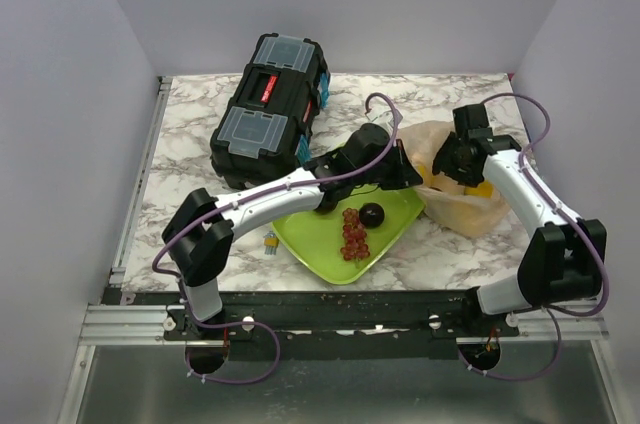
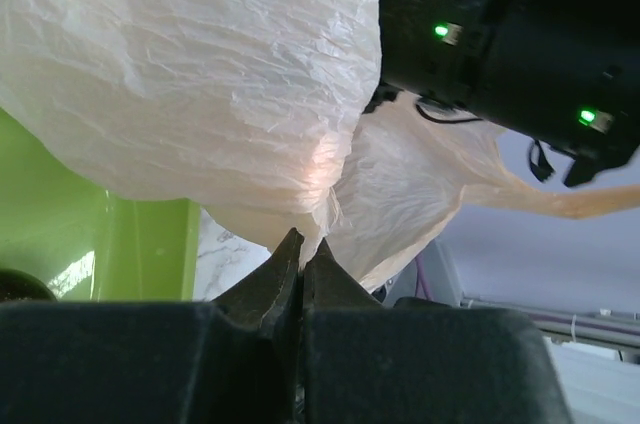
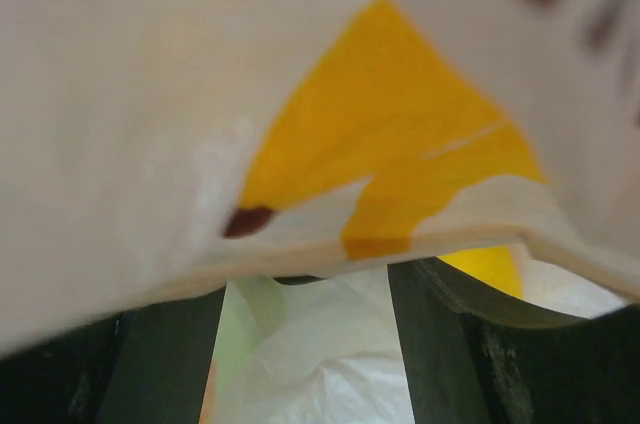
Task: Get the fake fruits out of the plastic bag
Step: Adjust the plastic bag at the center of the board, then take out the fake fruit from the plastic bag, then place the fake fruit in the bin, then take out the fake fruit from the plastic bag.
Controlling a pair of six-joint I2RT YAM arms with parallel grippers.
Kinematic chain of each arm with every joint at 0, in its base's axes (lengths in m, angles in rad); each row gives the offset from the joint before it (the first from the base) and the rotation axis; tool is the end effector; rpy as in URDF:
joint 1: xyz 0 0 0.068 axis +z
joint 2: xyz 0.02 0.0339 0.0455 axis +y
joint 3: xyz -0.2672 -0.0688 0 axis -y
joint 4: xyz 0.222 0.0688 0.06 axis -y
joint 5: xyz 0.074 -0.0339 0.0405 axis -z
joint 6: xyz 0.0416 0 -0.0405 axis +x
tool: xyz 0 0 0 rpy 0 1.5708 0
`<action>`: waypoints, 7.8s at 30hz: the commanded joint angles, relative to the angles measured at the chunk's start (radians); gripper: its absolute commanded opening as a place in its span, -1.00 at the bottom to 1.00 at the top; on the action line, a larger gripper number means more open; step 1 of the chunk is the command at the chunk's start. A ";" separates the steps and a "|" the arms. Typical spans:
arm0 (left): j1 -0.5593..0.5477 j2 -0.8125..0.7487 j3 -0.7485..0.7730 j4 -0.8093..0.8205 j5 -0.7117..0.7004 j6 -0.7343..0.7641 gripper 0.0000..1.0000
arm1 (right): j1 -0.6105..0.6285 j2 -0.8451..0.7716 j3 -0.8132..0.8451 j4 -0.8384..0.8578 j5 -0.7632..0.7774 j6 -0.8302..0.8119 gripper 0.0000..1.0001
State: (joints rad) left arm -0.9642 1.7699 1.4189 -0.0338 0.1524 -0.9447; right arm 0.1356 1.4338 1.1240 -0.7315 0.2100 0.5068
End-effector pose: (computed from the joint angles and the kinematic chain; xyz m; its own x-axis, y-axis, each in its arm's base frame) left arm 0.2278 -0.3393 0.3122 -0.8484 -0.1822 -0.4970 0.3495 0.5123 -0.7845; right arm 0.2698 0.0281 0.2687 -0.7612 0.3753 -0.5289 0.3907 0.9163 0.0879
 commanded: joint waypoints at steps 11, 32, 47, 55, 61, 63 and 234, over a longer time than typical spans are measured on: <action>0.004 -0.006 -0.039 0.065 0.107 0.018 -1.00 | 0.002 0.079 -0.089 -0.011 -0.187 -0.061 0.56; 0.016 0.026 -0.050 0.063 0.116 0.012 -1.00 | 0.002 0.103 -0.168 0.038 -0.134 -0.020 0.21; 0.037 0.069 0.015 -0.005 0.106 0.054 -1.00 | 0.002 -0.231 -0.073 -0.112 0.045 0.006 -0.80; 0.052 0.092 0.077 -0.051 0.137 0.078 -0.80 | 0.002 -0.419 0.029 -0.134 0.022 -0.051 -0.92; 0.063 0.060 0.067 -0.027 0.214 0.061 -0.24 | 0.002 -0.436 0.086 -0.146 -0.108 -0.073 -0.95; 0.066 0.032 0.049 -0.017 0.223 0.064 -0.10 | 0.002 -0.445 0.089 -0.136 -0.143 -0.074 -0.94; 0.193 -0.820 -0.313 -0.285 -0.320 0.825 0.97 | -0.037 0.326 -0.059 -0.068 0.104 0.071 0.58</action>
State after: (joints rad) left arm -0.7616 0.9764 1.1046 -0.3305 -0.1307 -0.1394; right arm 0.0982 1.7264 1.0775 -0.8307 0.3603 0.5705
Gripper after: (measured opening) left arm 0.984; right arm 0.817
